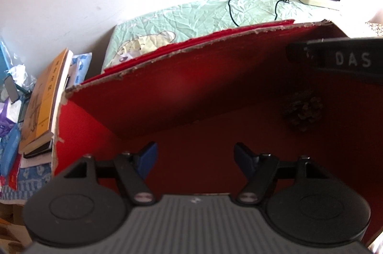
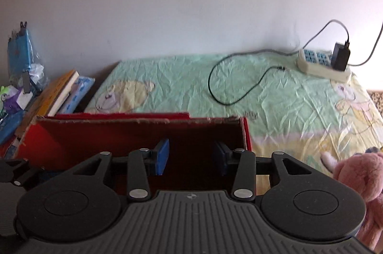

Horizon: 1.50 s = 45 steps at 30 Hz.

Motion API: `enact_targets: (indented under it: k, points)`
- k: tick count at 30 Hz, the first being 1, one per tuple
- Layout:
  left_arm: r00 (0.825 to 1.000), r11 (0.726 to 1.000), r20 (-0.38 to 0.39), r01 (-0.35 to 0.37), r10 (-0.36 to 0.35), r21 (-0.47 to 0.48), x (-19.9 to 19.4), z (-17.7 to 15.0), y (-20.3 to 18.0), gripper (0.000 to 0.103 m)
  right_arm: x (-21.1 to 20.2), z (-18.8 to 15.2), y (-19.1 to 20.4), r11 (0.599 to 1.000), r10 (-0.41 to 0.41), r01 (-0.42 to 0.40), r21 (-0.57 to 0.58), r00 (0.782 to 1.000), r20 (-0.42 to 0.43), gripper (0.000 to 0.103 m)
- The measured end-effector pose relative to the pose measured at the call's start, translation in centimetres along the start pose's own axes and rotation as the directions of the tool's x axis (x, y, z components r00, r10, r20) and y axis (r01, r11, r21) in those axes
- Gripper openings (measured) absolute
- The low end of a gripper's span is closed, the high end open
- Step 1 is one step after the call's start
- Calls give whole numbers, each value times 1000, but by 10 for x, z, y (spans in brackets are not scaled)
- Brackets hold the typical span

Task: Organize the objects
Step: 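Raise the open right gripper out of the red box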

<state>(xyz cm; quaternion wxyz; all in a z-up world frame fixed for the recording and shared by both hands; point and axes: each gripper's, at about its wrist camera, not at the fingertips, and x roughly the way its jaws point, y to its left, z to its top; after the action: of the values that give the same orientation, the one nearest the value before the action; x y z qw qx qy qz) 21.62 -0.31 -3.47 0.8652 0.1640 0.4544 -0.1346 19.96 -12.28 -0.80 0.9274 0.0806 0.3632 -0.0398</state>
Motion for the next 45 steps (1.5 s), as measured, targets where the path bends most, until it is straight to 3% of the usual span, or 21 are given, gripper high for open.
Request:
enact_targets:
  k: [45]
  points:
    - [983,983,42,-179,180,-34,-3,1,-6,90,1,0,-4,1000,-3,3,30,1000,15,44]
